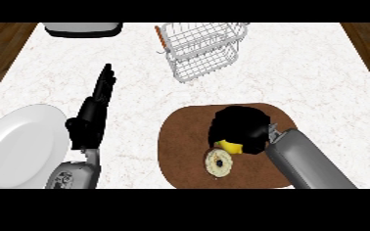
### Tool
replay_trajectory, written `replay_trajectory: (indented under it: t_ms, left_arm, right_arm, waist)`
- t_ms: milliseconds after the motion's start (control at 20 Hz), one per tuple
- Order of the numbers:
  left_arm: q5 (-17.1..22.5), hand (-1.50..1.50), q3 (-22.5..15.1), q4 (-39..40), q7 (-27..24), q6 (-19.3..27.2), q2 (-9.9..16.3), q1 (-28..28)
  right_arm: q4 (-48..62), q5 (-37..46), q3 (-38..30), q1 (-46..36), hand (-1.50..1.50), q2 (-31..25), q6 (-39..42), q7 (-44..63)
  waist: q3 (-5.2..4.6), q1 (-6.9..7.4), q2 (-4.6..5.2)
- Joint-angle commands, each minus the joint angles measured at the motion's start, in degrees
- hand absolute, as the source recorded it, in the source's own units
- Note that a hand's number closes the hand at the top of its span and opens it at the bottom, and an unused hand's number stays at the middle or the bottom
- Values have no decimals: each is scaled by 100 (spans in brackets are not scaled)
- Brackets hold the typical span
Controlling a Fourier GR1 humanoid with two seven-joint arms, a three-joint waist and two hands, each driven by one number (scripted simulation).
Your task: Pick the lemon from the cutting board and place it in the tiered basket
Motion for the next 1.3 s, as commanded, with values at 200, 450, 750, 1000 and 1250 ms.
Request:
replay_trajectory:
  t_ms: [200, 450, 750, 1000, 1250]
  left_arm:
    - [74, 0, 61, -84, 91, -123, 59, -45]
    - [-128, 0, -8, -11, 44, 108, -32, 47]
    - [-128, 0, -155, 111, -22, 63, -171, -83]
    - [-110, 0, -111, 71, -170, 21, -100, 111]
    - [-100, 0, -75, 135, -238, 28, -104, 134]
  right_arm:
    - [425, 653, -80, -105, 150, 792, -757, 636]
    - [599, 1568, -283, 244, 150, 1452, 241, 3638]
    - [-8, 1131, 276, 367, 150, 1820, 331, 6233]
    - [-614, 361, 822, -169, 150, 1831, 452, 7889]
    - [-1704, 101, 570, -887, 150, 1836, 990, 8732]
  waist:
    - [-1, 25, 1]
    - [-38, -160, -101]
    - [0, 88, -11]
    - [-2, 107, -10]
    - [-5, 32, -24]
